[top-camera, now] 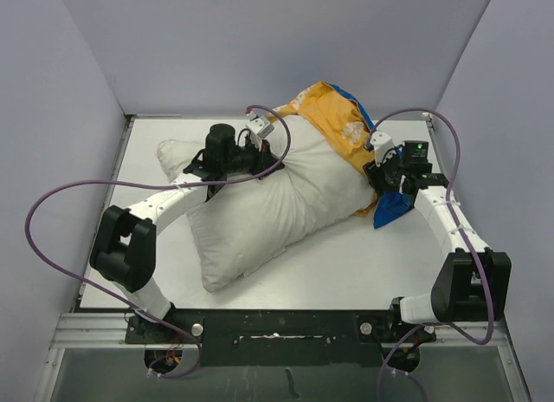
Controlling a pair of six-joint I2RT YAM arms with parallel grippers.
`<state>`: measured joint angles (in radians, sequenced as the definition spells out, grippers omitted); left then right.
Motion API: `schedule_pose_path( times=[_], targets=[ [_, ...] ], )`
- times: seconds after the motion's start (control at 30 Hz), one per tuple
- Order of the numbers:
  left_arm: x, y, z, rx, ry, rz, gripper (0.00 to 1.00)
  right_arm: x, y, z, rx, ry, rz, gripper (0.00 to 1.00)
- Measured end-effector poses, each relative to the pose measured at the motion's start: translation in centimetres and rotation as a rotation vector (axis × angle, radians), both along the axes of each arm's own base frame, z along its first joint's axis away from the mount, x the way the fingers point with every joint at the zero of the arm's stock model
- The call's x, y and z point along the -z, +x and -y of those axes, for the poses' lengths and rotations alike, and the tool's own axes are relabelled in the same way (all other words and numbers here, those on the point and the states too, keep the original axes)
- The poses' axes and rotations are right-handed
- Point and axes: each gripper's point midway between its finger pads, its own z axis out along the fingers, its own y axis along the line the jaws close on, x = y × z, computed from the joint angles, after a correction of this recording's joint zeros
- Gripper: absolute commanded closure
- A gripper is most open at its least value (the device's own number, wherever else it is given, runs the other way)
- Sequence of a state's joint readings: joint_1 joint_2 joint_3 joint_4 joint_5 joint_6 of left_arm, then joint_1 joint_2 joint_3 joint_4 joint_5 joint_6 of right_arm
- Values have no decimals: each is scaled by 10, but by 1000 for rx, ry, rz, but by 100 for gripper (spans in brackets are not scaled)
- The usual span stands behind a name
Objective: Put the pillow into the pillowcase
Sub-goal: Stuff the pillow into the pillowcase.
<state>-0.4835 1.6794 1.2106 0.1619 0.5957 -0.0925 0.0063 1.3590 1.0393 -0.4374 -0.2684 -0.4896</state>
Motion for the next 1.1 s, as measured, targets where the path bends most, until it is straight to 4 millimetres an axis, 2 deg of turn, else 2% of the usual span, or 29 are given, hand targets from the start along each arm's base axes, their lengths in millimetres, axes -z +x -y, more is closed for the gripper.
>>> schedule_pose_path(
  times=[0.07,0.2,0.3,0.43,0.53,0.63,0.8,0.87,0.9,0.93,1.0,1.03,1.1],
  targets=[
    [0,0,0,0,0,0,100,4,7,2,10,-11,6,66],
    [0,0,0,1,0,0,100,9,12,0,4,-2,1,78],
    [0,0,0,1,0,0,100,3,12,-8,-32,20,15,100],
    [0,0,0,-1,1,0,100,-12,5,-22,-123,59,49,100],
    [0,0,0,-4,1,0,100,-27,-9,-41,-251,135,56,100],
    [0,1,-1,-12,-4,-1,100,-53,-24,-69,-395,240,42,100],
    [-3,9,-16,-75,-12,3,100,-135,-44,-134,-648,423,79,100],
    [-1,13,-24,-102,-10,-2,100,-158,-52,-150,-701,503,87,100],
    [0,13,-25,-109,-10,-5,100,-162,-54,-153,-705,528,84,100],
    [0,13,-25,-111,-13,-7,100,-161,-54,-153,-692,550,63,100],
    [0,12,-23,-110,-22,-16,100,-140,-49,-149,-632,561,-8,100],
    [0,11,-22,-109,-25,-19,84,-126,-44,-145,-598,553,-43,100],
    [-1,9,-19,-102,-31,-28,56,-78,-29,-131,-499,535,-161,100]
  ],
)
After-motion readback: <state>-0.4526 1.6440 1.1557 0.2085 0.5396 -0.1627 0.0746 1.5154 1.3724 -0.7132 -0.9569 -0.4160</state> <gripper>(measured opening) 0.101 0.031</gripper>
